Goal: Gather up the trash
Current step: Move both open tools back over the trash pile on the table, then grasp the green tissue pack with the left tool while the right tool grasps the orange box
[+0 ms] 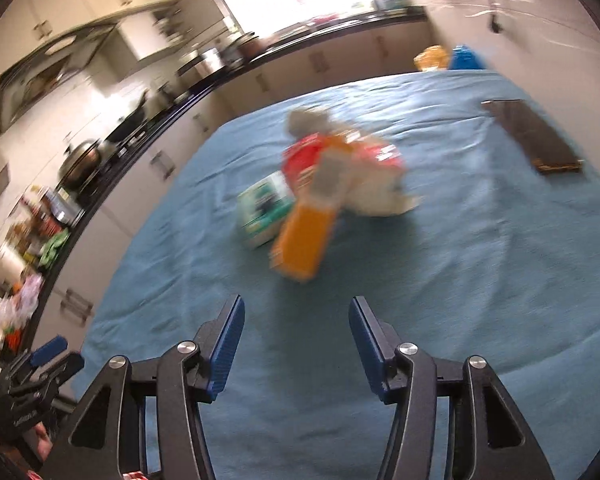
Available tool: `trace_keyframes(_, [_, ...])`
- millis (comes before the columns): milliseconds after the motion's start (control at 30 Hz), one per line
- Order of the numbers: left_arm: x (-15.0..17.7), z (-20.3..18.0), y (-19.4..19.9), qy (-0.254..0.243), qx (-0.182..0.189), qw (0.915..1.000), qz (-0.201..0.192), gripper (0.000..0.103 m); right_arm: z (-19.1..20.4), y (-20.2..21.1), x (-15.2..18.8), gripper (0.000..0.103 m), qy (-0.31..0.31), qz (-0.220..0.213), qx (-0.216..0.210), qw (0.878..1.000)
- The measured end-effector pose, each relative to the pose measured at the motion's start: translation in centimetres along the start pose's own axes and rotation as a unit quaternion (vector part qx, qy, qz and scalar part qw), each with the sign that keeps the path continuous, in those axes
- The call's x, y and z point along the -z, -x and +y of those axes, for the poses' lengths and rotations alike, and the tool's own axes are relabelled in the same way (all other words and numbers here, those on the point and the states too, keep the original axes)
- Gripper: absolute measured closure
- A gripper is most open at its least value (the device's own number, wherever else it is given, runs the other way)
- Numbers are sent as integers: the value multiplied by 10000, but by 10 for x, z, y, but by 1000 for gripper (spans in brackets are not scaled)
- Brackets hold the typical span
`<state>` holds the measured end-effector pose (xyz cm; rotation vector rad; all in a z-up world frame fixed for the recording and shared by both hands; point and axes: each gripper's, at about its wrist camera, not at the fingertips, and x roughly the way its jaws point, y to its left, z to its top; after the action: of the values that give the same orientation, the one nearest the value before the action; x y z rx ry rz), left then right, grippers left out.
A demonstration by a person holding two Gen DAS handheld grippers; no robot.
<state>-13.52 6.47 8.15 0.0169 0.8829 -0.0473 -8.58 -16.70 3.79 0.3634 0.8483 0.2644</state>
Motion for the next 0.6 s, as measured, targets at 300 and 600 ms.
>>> trace_keyframes(300, [-48, -40, -35, 44, 418, 9991, 27, 31, -32, -21, -39, 39, -534, -25, -238, 9983])
trace_keyframes(600, [-101, -49, -100, 689, 957, 9923, 386, 27, -18, -67, -50, 57, -414, 109, -226, 9988])
